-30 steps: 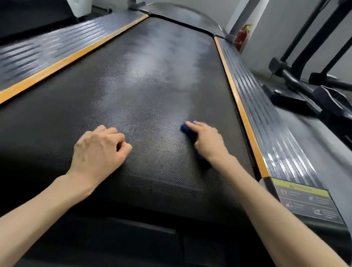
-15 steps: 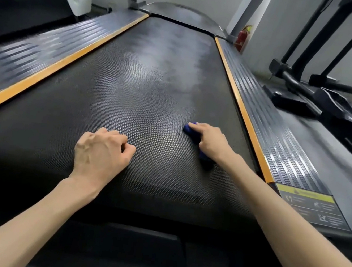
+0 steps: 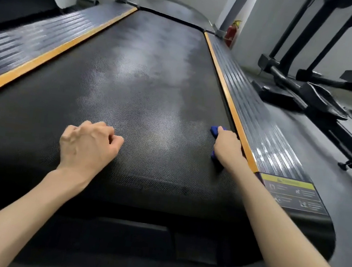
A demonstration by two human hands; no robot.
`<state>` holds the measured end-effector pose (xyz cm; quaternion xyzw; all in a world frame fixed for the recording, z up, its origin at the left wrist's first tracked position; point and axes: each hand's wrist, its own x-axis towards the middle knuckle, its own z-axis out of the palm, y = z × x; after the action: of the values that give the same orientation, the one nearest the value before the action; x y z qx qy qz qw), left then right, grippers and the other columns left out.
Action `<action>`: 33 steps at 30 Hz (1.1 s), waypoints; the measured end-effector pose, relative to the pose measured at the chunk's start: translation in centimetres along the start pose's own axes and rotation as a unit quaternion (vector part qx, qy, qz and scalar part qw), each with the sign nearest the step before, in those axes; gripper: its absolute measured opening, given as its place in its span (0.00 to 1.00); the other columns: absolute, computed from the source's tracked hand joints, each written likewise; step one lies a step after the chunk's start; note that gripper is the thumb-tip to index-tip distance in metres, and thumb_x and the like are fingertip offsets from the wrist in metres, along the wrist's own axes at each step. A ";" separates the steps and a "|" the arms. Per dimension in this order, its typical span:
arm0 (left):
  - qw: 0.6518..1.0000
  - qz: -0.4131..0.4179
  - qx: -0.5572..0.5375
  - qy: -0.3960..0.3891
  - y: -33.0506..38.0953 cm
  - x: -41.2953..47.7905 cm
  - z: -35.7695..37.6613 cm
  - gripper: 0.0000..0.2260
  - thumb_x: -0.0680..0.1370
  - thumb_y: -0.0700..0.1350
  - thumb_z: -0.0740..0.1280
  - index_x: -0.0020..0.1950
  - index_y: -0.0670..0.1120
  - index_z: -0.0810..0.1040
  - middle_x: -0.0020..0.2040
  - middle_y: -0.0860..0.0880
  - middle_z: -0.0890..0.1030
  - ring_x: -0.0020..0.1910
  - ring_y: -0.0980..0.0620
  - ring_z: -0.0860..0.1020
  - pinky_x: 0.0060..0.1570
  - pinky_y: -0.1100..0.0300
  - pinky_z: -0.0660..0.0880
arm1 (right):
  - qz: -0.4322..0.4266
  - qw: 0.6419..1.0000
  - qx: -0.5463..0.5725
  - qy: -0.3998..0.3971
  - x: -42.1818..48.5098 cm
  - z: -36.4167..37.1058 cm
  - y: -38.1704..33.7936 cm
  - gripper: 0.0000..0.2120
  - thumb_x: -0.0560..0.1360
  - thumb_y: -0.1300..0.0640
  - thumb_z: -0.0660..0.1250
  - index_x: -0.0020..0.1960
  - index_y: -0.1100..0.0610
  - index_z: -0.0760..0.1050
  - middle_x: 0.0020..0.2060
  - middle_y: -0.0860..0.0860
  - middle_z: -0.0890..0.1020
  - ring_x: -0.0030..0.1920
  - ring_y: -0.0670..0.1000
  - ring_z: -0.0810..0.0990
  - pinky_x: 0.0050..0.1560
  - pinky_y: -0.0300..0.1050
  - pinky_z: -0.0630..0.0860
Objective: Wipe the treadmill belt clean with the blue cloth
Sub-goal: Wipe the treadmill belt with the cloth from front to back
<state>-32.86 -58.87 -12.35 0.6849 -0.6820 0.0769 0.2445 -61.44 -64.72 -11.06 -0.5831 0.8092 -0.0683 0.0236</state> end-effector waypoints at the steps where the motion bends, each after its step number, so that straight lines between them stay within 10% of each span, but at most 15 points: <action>1: 1.000 0.009 0.012 -0.002 0.0 0.1 0.2 0.14 0.71 0.49 0.59 0.31 0.44 0.77 0.34 0.47 0.78 0.37 0.42 0.77 0.43 0.51 0.72 | 0.006 1.000 -0.006 0.004 -1.6 -0.1 0.3 0.15 0.76 0.66 0.54 0.63 0.61 0.65 0.58 0.61 0.74 0.59 0.62 0.71 0.53 0.52 0.70; 22: 0.999 0.035 0.013 -0.025 0.0 -1.1 -0.6 0.10 0.76 0.44 0.62 0.38 0.40 0.77 0.40 0.42 0.78 0.43 0.38 0.77 0.44 0.47 0.71 | -0.062 0.995 0.076 0.007 -12.9 -1.1 3.3 0.29 0.74 0.68 0.57 0.74 0.53 0.59 0.74 0.53 0.60 0.70 0.56 0.63 0.65 0.46 0.63; 26: 0.998 0.051 0.006 -0.022 -0.6 -1.4 -0.6 0.10 0.76 0.44 0.63 0.39 0.40 0.78 0.39 0.42 0.78 0.43 0.38 0.77 0.44 0.46 0.72 | -0.003 0.953 0.198 0.231 -14.8 2.7 2.7 0.26 0.69 0.61 0.49 0.62 0.58 0.75 0.62 0.55 0.77 0.62 0.56 0.74 0.65 0.47 0.66; 33: 0.999 0.047 -0.017 -0.011 -0.8 -1.4 -0.7 0.09 0.77 0.44 0.64 0.43 0.40 0.80 0.41 0.42 0.79 0.45 0.38 0.77 0.46 0.45 0.73 | -0.139 0.959 0.118 0.217 -14.4 2.8 -5.4 0.18 0.65 0.60 0.57 0.48 0.58 0.81 0.46 0.55 0.83 0.45 0.55 0.81 0.50 0.42 0.74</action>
<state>-32.03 -57.35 -12.58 0.6483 -0.7175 0.0694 0.2451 -51.42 -53.00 -13.72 -0.6542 0.6920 -0.2905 -0.0935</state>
